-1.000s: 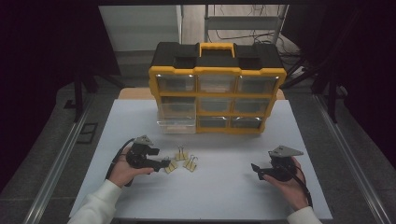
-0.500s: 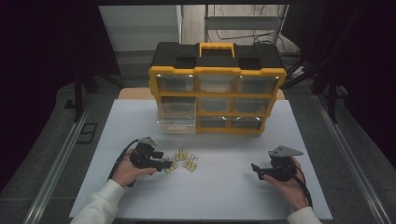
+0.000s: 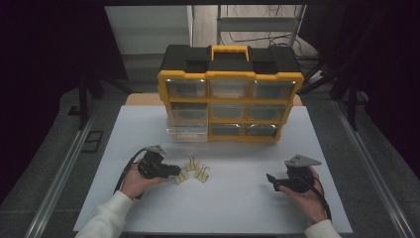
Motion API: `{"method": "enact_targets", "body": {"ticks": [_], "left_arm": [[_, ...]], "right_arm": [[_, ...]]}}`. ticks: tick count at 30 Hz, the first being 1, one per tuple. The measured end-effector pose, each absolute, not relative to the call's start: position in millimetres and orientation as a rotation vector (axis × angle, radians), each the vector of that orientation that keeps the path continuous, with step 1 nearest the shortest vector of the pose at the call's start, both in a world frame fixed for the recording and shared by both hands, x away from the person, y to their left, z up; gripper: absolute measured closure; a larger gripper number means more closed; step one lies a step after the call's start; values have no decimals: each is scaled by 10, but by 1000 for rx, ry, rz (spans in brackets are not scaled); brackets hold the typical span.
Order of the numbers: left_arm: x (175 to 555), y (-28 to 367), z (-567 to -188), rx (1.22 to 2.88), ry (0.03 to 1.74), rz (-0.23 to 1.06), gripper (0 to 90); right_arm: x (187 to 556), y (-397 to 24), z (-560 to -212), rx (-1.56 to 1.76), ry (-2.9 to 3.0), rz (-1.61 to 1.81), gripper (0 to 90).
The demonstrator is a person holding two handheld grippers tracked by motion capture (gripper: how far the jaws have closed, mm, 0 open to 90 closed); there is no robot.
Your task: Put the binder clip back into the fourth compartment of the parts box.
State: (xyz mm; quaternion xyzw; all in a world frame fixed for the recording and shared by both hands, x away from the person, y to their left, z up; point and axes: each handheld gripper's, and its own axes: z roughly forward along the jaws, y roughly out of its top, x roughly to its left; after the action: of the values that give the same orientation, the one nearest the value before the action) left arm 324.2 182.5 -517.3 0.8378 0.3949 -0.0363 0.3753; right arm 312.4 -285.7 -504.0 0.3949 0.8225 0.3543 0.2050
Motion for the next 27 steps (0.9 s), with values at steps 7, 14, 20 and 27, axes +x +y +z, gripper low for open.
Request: {"method": "enact_targets", "body": {"ticks": [7, 14, 20, 27], "left_arm": [[3217, 1828, -5147, 2145, 967, -136, 885], [3195, 1844, -5119, 2140, 962, -116, 885], [3155, 1891, -5051, 2107, 947, -56, 885], [3091, 1961, -4937, 2041, 931, 12, 885]], "right_arm": [[3122, -2855, -5040, 1100, 2293, 985, 139], [3114, -2854, -5032, 1093, 2286, 985, 141], [3115, -2856, -5030, 1096, 2284, 990, 141], [3114, -2861, -5025, 1095, 2284, 1003, 140]]}}
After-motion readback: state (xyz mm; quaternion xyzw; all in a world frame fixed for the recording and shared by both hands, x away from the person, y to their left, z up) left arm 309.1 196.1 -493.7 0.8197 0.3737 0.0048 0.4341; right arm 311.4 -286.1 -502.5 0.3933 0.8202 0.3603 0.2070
